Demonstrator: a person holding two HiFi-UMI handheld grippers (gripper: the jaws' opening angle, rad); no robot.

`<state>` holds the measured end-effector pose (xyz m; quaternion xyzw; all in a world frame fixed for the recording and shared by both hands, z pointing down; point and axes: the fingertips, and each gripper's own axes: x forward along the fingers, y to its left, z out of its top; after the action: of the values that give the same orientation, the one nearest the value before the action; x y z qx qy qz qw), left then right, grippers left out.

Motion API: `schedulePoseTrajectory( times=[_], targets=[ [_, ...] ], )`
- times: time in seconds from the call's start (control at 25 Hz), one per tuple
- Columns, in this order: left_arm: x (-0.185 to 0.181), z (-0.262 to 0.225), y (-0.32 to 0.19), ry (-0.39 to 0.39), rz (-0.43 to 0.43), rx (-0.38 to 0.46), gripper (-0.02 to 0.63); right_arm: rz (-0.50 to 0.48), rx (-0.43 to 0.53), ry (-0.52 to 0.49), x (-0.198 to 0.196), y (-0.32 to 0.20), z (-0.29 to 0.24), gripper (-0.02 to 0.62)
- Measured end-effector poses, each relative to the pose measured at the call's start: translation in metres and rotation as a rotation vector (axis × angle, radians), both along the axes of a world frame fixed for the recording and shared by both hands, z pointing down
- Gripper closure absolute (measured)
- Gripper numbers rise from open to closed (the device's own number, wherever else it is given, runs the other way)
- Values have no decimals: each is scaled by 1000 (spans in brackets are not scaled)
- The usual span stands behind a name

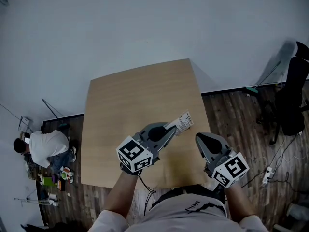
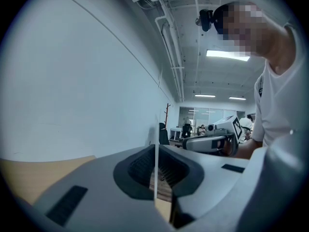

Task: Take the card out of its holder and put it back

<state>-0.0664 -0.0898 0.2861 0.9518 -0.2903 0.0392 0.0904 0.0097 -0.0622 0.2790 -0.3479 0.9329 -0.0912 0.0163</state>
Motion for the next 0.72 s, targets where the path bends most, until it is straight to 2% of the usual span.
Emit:
schedulePoseTrajectory(
  times=[0.32, 0.52, 0.72],
  targets=[
    [6, 42, -26, -46, 29, -7, 580, 7, -38, 2, 7, -23, 25, 581],
    [7, 91, -50, -65, 69, -41, 580, -11, -73, 4, 8, -44, 49, 581],
    [9, 145, -69, -52, 110, -76, 580, -27, -116, 13, 10, -56, 81, 581]
  ],
)
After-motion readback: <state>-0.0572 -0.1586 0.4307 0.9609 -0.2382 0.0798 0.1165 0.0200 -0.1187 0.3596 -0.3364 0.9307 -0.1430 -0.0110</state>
